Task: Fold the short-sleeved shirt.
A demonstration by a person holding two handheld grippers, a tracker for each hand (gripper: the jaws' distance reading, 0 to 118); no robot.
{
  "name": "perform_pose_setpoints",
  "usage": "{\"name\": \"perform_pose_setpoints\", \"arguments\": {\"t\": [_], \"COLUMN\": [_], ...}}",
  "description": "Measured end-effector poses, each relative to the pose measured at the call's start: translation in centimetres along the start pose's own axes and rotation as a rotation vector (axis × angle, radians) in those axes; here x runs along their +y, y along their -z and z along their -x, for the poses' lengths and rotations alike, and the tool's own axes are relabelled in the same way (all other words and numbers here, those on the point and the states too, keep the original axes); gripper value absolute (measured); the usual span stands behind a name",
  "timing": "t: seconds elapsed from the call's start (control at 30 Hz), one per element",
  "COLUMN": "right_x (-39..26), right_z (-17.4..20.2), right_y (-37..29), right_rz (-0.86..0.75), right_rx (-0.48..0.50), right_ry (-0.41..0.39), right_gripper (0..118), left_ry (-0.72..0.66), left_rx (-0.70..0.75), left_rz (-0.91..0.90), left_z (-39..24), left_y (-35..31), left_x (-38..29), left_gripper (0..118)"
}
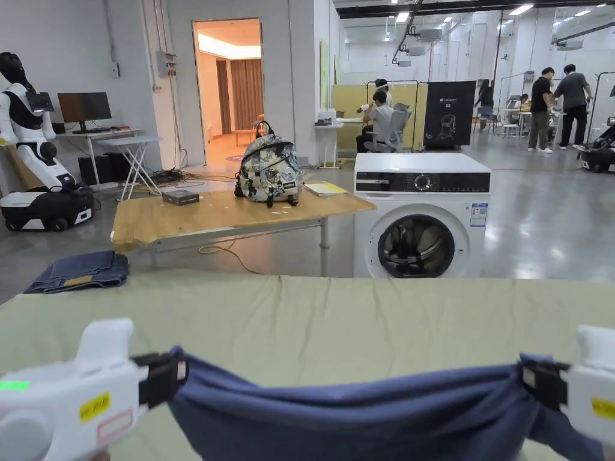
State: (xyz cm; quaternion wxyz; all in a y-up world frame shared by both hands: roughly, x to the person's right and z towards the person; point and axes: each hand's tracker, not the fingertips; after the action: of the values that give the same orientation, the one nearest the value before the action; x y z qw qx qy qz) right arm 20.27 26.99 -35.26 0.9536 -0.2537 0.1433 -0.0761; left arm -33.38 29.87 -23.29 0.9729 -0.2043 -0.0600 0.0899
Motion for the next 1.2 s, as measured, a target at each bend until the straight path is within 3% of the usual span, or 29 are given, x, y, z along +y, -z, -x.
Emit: {"name": "perform_pose_setpoints", "arguments": {"t": [0.07,0.17,0.27,0.4,0.5,0.53,0.57,0.6,0.63,0.73,0.9,0.97,1.13,1.17,1.2], "right_x": [-4.5,-11.4,-17.7,-22.4,-23.9,-24.3,-24.5,-24.6,-24.5,-23.9,-19.9,-18.0,-14.9,-14.7,-14.6], "right_z": [-0.7,-0.9,-1.5,-0.1,1.0,1.1,1.2,1.3,1.5,1.6,3.2,4.4,6.9,7.3,7.4], "right_y": [-3.1,-7.4,-10.4,-13.7,-14.9,-15.0,-15.0,-15.0,-15.2,-17.1,-20.3,-20.5,-19.7,-19.5,-19.3], "right_rz": [0.0,0.076,0.177,0.225,0.225,0.215,0.199,0.202,0.229,0.189,0.005,-0.059,-0.135,-0.143,-0.144], "right_rx": [0.016,-0.057,-0.056,-0.094,-0.11,-0.104,-0.101,-0.121,-0.141,-0.127,-0.121,-0.111,-0.06,-0.038,-0.036], "right_ry": [0.012,0.021,0.123,0.084,0.082,0.08,0.065,0.025,-0.002,-0.045,-0.071,-0.091,-0.126,-0.128,-0.135], "right_gripper": [5,5,5,5,6,12,29,64,80,77,78,78,76,71,57], "left_ry": [-0.037,-0.122,-0.291,-0.239,-0.301,-0.322,-0.317,-0.298,-0.258,-0.189,-0.052,0.023,0.052,0.054,0.058], "left_rx": [-0.016,0.043,0.016,0.107,0.099,0.101,0.106,0.149,0.198,0.279,0.237,0.237,0.175,0.169,0.151], "left_rz": [0.03,0.069,0.117,0.193,0.196,0.195,0.208,0.193,0.186,0.093,-0.143,-0.201,-0.281,-0.28,-0.287], "left_z": [-0.2,-0.3,0.2,-1.9,-1.4,-1.0,-0.7,-0.8,-0.9,-1.1,-4.3,-5.9,-9.3,-9.7,-10.1], "left_y": [-2.7,-5.7,-7.9,-10.0,-10.7,-10.9,-10.8,-11.1,-11.4,-13.3,-17.5,-18.3,-18.7,-18.8,-18.9], "left_x": [-4.1,-10.0,-14.8,-18.9,-21.0,-21.5,-21.6,-21.8,-21.7,-20.1,-15.7,-14.2,-11.5,-11.2,-11.0], "left_gripper": [0,0,0,0,0,6,18,39,51,52,53,68,71,71,60]}}
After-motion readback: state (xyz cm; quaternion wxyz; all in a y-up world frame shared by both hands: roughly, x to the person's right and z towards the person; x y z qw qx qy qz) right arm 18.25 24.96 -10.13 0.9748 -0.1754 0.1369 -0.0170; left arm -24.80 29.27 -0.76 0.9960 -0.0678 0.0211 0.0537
